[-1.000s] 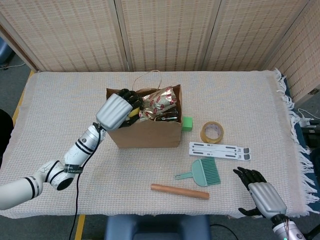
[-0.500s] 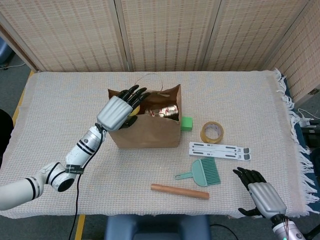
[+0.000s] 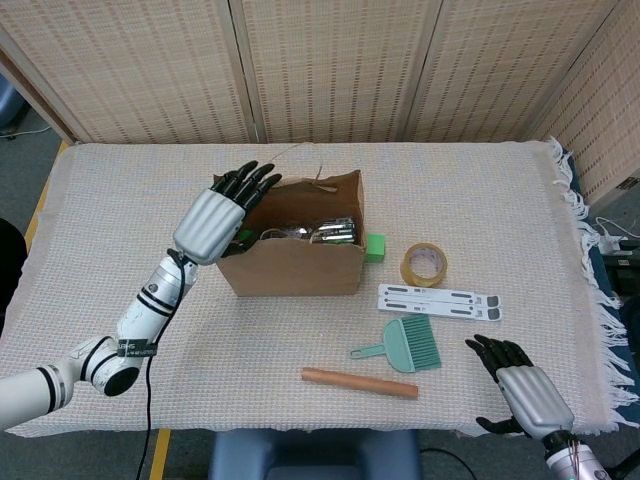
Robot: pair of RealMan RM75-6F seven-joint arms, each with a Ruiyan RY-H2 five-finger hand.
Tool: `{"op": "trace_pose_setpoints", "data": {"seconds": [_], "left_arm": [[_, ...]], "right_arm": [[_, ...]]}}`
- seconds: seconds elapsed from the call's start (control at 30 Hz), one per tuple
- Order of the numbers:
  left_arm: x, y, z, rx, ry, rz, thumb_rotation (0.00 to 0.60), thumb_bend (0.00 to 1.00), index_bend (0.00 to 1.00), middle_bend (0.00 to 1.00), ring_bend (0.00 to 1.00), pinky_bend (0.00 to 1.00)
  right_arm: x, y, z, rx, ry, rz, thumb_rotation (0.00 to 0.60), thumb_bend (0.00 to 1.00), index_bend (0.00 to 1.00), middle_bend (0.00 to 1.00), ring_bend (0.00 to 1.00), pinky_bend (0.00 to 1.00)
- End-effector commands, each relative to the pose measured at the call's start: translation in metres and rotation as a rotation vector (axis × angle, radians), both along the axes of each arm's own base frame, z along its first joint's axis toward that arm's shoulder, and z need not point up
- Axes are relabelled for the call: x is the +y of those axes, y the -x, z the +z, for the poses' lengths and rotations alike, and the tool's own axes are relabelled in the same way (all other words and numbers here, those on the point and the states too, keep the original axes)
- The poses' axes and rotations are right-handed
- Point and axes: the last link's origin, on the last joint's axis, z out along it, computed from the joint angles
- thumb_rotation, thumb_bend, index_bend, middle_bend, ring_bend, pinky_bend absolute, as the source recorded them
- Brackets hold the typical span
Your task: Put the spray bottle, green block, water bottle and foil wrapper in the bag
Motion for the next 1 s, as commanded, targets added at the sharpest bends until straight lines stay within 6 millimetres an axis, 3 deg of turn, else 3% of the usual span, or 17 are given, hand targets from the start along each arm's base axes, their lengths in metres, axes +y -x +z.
{"op": "trace_pose_setpoints", "data": {"seconds": [0.03,0.27,0.4,0.53,0.73,1.0], "left_arm": [[-0.010,0.013,0.028,-0.116,-0.060,0.061,0.600,0.45,0.03,0.00,0.00,0.19],[-0.047,0.060,0.086,-0.208,-0.150,0.203,0.600,0.46,0.06,0.00,0.00,0.17],[-0.072,0.102,0.100,-0.153,-0.182,0.310,0.600,0.46,0.05,0.00,0.00,0.16],[-0.110,0.146,0.093,-0.036,-0.182,0.402,0.600,0.46,0.02,0.00,0.00,0.13],[-0.174,0.202,0.056,0.088,-0.112,0.523,0.600,0.44,0.00,0.00,0.00,0.06],[-0.219,0.240,0.045,0.191,-0.146,0.532,0.600,0.39,0.00,0.00,0.00,0.02]], "right_arm": [[0.001,0.001,0.000,0.002,0.002,-0.003,0.600,0.06,0.00,0.00,0.00,0.00],[0.003,0.000,0.001,0.001,0.010,0.006,0.600,0.06,0.00,0.00,0.00,0.00],[0.003,0.001,0.000,0.019,0.016,0.011,0.600,0.06,0.00,0.00,0.00,0.00],[0.003,0.003,-0.003,0.026,0.032,0.017,0.600,0.06,0.00,0.00,0.00,0.00],[0.004,0.006,-0.008,0.035,0.039,0.024,0.600,0.06,0.00,0.00,0.00,0.00],[0.006,0.004,-0.006,0.028,0.065,0.053,0.600,0.06,0.00,0.00,0.00,0.00]]}}
